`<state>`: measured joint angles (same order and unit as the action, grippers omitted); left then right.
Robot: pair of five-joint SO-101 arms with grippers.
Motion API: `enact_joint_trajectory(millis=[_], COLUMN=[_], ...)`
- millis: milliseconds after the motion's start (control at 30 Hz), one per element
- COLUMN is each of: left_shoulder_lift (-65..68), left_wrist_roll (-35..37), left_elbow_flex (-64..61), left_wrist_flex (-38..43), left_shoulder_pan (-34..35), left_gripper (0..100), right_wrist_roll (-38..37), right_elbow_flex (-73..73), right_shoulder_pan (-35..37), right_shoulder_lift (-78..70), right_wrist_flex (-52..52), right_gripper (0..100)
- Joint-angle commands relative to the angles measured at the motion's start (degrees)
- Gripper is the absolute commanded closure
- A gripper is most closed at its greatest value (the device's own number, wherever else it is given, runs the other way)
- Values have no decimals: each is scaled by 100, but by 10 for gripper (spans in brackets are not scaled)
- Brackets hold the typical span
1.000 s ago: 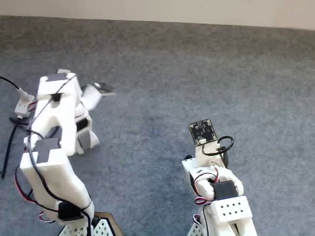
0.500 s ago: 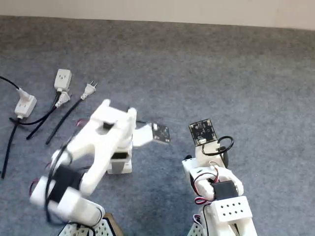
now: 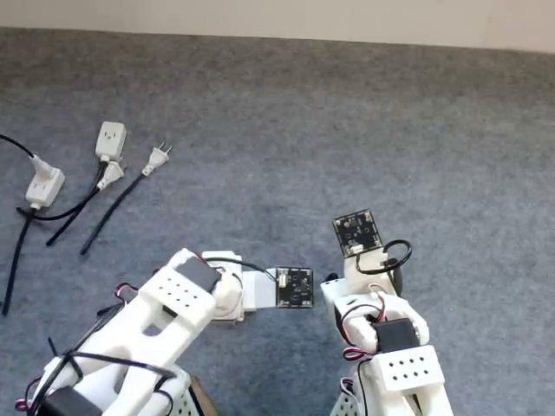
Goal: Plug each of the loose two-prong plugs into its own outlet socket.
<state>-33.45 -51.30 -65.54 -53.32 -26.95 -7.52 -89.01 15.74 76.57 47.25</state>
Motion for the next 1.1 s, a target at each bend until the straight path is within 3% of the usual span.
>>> enact_joint_trajectory(millis=[0, 167, 367, 567, 700, 833, 1067], left_shoulder_lift=[-110, -110, -163, -163, -145, 75, 2440], left_wrist_roll=[53, 141, 316, -114, -114, -88, 1187], left_elbow_flex=[-48, -31, -13, 549, 1569, 2677, 4831], left_wrist_flex=[105, 211, 141, -44, -624, -712, -475], left_shoulder_pan=[-110, -84, 752, 1833, 2545, 3530, 4716], left_gripper=[996, 966, 648, 652, 652, 653, 682], right_wrist_roll=[-62, -62, -62, -62, -62, -62, -62], right_elbow_flex=[13, 4, 4, 4, 4, 4, 4], right_shoulder_pan=[48, 48, 48, 48, 48, 48, 48], right_shoulder_lift=[75, 75, 75, 75, 75, 75, 75], right_wrist_flex=[-92, -92, -92, -92, -92, -92, -92], right_gripper=[623, 623, 623, 623, 623, 623, 623])
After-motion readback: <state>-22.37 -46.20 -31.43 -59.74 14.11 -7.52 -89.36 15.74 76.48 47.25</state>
